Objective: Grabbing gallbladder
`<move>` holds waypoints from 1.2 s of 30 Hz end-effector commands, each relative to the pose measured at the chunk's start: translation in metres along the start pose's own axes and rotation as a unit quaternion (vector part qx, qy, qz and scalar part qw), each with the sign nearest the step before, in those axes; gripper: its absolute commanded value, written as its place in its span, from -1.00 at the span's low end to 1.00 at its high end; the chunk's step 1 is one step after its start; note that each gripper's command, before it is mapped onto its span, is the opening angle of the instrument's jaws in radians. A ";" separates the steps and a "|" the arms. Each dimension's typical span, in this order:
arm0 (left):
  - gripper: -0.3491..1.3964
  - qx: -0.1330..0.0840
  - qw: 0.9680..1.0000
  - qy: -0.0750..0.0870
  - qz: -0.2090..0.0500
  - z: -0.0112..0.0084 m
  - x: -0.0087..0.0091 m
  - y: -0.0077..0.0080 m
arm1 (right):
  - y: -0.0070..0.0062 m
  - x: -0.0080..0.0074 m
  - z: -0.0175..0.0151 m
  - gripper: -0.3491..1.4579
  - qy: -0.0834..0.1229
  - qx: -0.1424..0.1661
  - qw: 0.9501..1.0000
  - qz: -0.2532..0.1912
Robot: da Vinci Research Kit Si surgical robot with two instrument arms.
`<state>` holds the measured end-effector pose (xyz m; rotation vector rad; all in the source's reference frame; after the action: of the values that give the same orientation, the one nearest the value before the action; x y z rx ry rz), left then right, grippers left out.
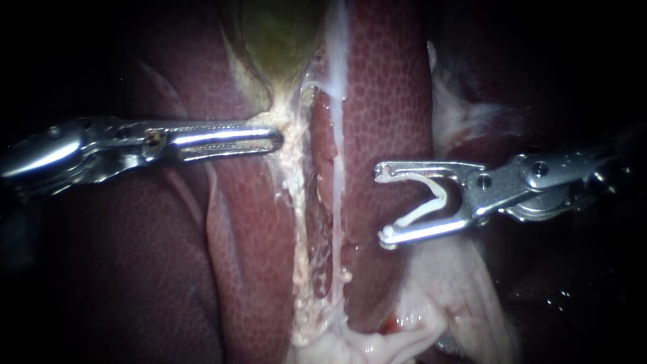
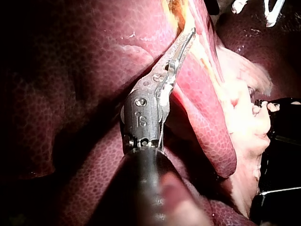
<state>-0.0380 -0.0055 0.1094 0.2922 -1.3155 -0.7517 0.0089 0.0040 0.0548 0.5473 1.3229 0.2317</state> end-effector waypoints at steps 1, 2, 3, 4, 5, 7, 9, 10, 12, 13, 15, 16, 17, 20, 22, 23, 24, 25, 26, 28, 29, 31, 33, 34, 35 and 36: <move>-1.00 0.001 1.000 0.000 -0.002 -0.0003 -0.0004 0.0000 | 0.0000 0.0000 0.0000 0.05 0.000 0.000 1.000 0.000; -1.00 0.002 1.000 0.002 -0.004 -0.0008 -0.0011 0.0000 | 0.0000 0.0000 0.0000 0.05 0.000 0.000 1.000 0.000; -1.00 0.003 1.000 0.002 -0.005 -0.0012 -0.0017 0.0000 | 0.0000 0.0000 0.0000 0.05 0.000 0.000 1.000 0.000; -1.00 0.005 1.000 -0.001 -0.007 -0.0016 -0.0023 0.0001 | 0.0000 0.0000 0.0000 0.05 0.000 0.000 1.000 0.000; -1.00 0.003 1.000 -0.003 -0.013 -0.0023 -0.0032 0.0001 | 0.0000 0.0000 0.0000 0.05 0.000 0.000 1.000 0.000; -1.00 0.000 1.000 -0.009 -0.011 -0.0033 -0.0045 0.0001 | 0.0000 0.0000 0.0000 0.05 0.000 0.000 1.000 0.000; -1.00 -0.003 1.000 -0.016 -0.010 -0.0043 -0.0058 0.0001 | 0.0001 0.0000 0.0000 0.05 0.000 0.000 1.000 0.000; -1.00 -0.003 1.000 -0.017 -0.009 -0.0048 -0.0063 0.0001 | 0.0001 -0.0001 0.0000 0.05 0.000 0.000 1.000 0.000; -1.00 -0.005 1.000 -0.022 -0.007 -0.0058 -0.0074 0.0001 | 0.0001 -0.0001 0.0000 0.05 0.000 0.000 1.000 0.000; -1.00 -0.006 1.000 -0.025 -0.005 -0.0062 -0.0077 0.0002 | 0.0001 -0.0001 0.0000 0.05 0.000 0.000 1.000 0.000; -1.00 -0.011 1.000 -0.027 -0.002 -0.0072 -0.0085 0.0004 | 0.0001 -0.0001 0.0000 0.05 0.000 0.000 1.000 0.000; -1.00 -0.012 0.999 -0.030 -0.001 -0.0078 -0.0089 0.0006 | 0.0001 -0.0001 0.0000 0.05 0.000 0.000 1.000 0.000; -1.00 -0.013 0.999 -0.029 -0.002 -0.0080 -0.0090 0.0007 | 0.0001 -0.0001 0.0000 0.05 0.000 0.000 1.000 0.000; -1.00 -0.018 0.999 -0.034 0.001 -0.0091 -0.0097 0.0011 | 0.0001 -0.0001 0.0000 0.05 0.000 0.000 1.000 0.000; -1.00 -0.022 0.999 -0.036 -0.001 -0.0095 -0.0100 0.0012 | 0.0001 -0.0001 0.0000 0.05 0.000 0.000 1.000 0.000; -1.00 -0.024 0.999 -0.036 -0.001 -0.0096 -0.0100 0.0011 | 0.0001 -0.0001 0.0000 0.05 0.000 0.000 1.000 0.000; -1.00 -0.025 0.999 -0.036 -0.001 -0.0096 -0.0100 0.0011 | 0.0001 -0.0001 0.0000 0.05 0.000 0.000 1.000 0.000; -1.00 -0.027 0.999 -0.036 -0.001 -0.0095 -0.0100 0.0010 | 0.0001 -0.0001 0.0000 0.05 0.000 0.000 1.000 0.000; -1.00 -0.027 0.999 -0.036 0.000 -0.0095 -0.0099 0.0010 | 0.0001 -0.0001 0.0000 0.05 0.000 0.000 1.000 0.000; -1.00 -0.028 0.999 -0.036 0.000 -0.0094 -0.0098 0.0009 | 0.0001 -0.0001 0.0000 0.05 0.000 0.000 1.000 0.000; -1.00 -0.028 0.999 -0.036 0.000 -0.0094 -0.0098 0.0009 | 0.0001 -0.0001 0.0000 0.05 0.000 0.000 1.000 0.000; -1.00 -0.029 0.999 -0.036 0.000 -0.0094 -0.0097 0.0009 | 0.0001 -0.0001 0.0000 0.05 0.000 0.000 1.000 0.000; -1.00 -0.031 0.999 -0.036 0.000 -0.0093 -0.0096 0.0008 | 0.0001 -0.0001 0.0000 0.05 0.000 0.000 1.000 0.000; -1.00 -0.031 0.999 -0.036 0.000 -0.0093 -0.0096 0.0008 | 0.0001 -0.0001 0.0000 0.05 0.000 0.000 1.000 0.000; -1.00 -0.031 0.999 -0.036 0.001 -0.0093 -0.0096 0.0008 | 0.0001 -0.0001 0.0000 0.05 0.000 0.000 1.000 0.000; -1.00 -0.031 0.999 -0.036 0.001 -0.0093 -0.0095 0.0008 | 0.0001 -0.0001 0.0000 0.05 0.000 0.000 1.000 0.000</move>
<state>-0.0296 -0.0008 0.1001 0.2159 -1.3576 -0.8073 0.0089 0.0041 0.0549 0.5467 1.3227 0.2325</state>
